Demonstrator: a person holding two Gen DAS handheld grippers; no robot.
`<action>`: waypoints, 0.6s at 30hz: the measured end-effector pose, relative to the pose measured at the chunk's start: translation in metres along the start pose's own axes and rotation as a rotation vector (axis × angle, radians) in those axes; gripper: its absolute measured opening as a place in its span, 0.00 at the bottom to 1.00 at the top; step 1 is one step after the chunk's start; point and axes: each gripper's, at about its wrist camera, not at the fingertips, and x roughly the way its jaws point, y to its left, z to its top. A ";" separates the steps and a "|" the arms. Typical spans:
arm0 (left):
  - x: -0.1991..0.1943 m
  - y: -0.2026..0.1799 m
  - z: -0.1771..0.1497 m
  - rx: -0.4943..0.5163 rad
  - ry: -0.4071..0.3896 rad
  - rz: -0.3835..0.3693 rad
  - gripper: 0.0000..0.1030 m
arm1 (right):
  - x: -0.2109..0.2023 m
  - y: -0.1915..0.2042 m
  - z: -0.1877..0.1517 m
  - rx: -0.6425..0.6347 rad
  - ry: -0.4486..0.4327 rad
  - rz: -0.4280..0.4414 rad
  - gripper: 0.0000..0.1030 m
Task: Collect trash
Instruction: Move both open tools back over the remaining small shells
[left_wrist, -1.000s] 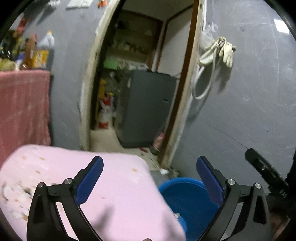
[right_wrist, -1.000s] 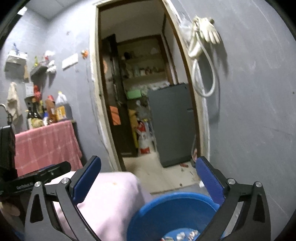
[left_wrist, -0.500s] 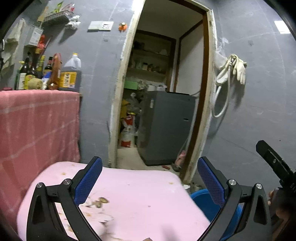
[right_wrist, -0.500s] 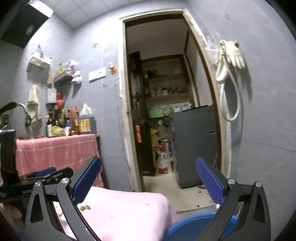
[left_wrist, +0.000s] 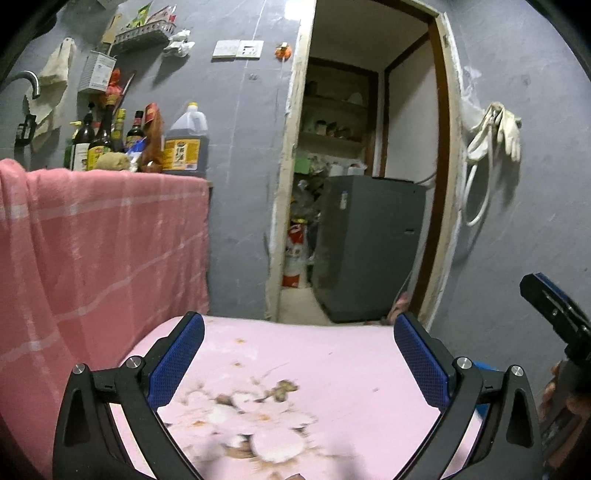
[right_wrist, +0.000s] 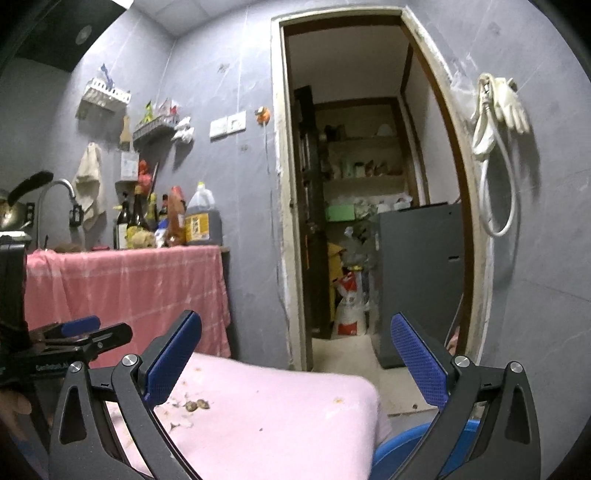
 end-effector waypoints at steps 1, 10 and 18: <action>0.002 0.004 -0.002 0.004 0.011 0.007 0.98 | 0.002 0.002 -0.001 -0.003 0.010 0.003 1.00; 0.030 0.037 -0.027 -0.011 0.159 0.027 0.98 | 0.040 0.024 -0.025 -0.038 0.169 -0.002 1.00; 0.068 0.042 -0.049 -0.011 0.338 0.013 0.98 | 0.071 0.026 -0.050 -0.033 0.329 -0.003 1.00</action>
